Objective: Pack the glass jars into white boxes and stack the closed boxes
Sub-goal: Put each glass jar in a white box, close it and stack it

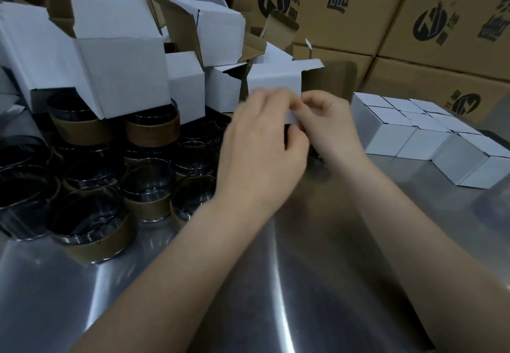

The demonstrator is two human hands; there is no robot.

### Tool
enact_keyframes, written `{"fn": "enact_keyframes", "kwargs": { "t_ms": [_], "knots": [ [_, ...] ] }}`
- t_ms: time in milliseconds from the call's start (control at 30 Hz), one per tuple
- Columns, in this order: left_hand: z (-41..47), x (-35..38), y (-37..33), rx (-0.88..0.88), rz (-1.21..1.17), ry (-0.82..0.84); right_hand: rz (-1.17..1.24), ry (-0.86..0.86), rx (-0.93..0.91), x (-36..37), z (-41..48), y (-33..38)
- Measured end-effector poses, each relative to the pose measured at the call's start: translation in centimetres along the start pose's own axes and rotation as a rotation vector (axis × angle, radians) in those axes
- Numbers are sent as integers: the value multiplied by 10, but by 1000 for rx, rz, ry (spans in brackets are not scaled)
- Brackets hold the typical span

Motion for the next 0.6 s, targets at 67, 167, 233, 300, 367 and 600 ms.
{"fn": "enact_keyframes", "kwargs": {
  "t_ms": [67, 167, 233, 300, 367, 600],
  "knots": [
    [9, -6, 2, -32, 51, 0, -95, -8, -93, -6, -2, 4],
    [16, -16, 4, -2, 131, -4, -254, 11, -245, -11, -5, 12],
    [20, -19, 8, 11, 212, 38, -306, 27, -347, -12, -8, 20],
    [22, -22, 12, 56, 297, 74, -351, 62, -431, -11, -11, 27],
    [22, -24, 16, 145, 396, 63, -402, 108, -500, -8, -14, 32],
    [17, -29, 33, 189, 286, 54, -428, 154, -675, -4, -24, 47]
  ]
}}
Point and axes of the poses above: each hand's wrist, its own z-axis towards the middle knuckle, its own x-axis out of the palm, y = z × x, the point moved 4 cm from there along z, towards the middle knuckle, and after that the axes turned 14 degrees about -x, right-handed, at the moved point
